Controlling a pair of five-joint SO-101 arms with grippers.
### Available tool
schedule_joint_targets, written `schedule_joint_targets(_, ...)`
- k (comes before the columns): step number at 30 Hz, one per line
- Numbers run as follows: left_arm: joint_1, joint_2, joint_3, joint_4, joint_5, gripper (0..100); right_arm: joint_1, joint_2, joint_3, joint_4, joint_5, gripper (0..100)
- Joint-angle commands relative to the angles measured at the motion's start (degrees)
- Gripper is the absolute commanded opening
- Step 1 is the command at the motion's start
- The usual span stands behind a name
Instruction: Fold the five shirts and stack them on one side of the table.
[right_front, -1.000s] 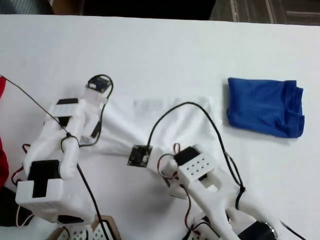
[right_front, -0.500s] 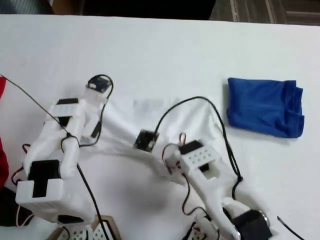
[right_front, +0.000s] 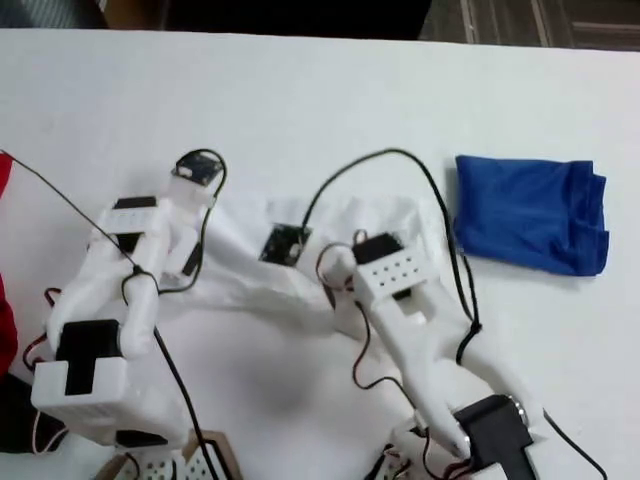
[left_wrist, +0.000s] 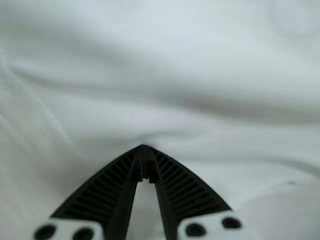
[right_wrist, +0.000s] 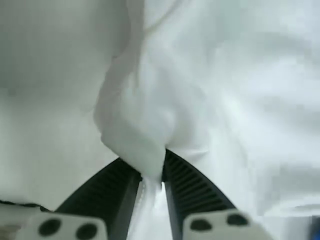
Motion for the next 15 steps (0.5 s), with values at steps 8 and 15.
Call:
schedule_joint_targets(8, -0.79, -0.79, 0.13, -1.32, -0.44, 3, 7.43, 5.49, -23.21, 4.62, 7.65, 2.0)
schedule_joint_targets(15, -0.7, -0.79, 0.13, -1.32, -0.44, 3, 9.19, 23.78, -40.18, 5.05, 7.56, 2.4)
